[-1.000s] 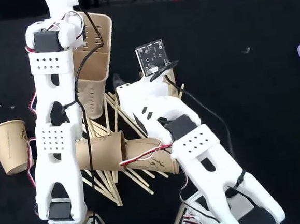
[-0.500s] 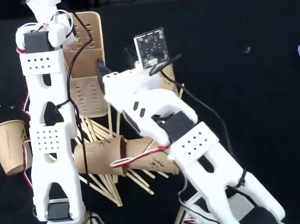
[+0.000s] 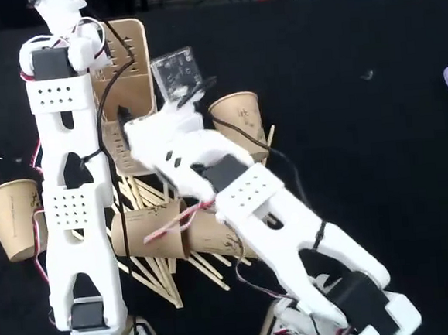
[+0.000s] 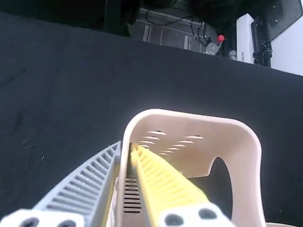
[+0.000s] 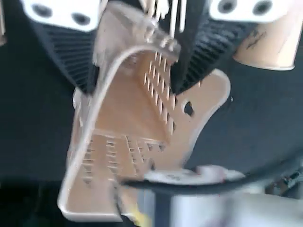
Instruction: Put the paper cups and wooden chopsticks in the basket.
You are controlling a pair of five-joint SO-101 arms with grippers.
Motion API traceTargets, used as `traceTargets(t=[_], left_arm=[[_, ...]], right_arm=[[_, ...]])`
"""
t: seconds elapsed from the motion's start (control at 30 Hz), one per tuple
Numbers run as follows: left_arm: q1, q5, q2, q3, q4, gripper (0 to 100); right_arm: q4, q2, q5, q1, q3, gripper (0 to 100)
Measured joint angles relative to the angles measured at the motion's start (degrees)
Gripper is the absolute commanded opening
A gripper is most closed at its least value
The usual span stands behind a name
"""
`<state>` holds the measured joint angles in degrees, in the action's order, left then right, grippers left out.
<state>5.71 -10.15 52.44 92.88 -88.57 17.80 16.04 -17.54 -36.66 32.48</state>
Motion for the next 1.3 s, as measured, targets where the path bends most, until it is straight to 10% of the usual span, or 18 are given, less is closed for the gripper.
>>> traceTargets(t=[0.63, 0.9, 1.3], left_arm=[[-0.3, -0.3, -8.4, 0.0, 7.4, 21], [-0.3, -0.1, -18.6, 0.1, -8.9, 21], [3.9, 1.1, -18.6, 0.0, -12.2, 21]], right_arm=[[-0.7, -2.5, 5.9, 1.3, -1.0, 1.1], [-4.6, -4.0, 6.0, 4.1, -0.9, 1.1], [-4.7, -4.2, 3.3, 8.0, -0.8, 1.0]])
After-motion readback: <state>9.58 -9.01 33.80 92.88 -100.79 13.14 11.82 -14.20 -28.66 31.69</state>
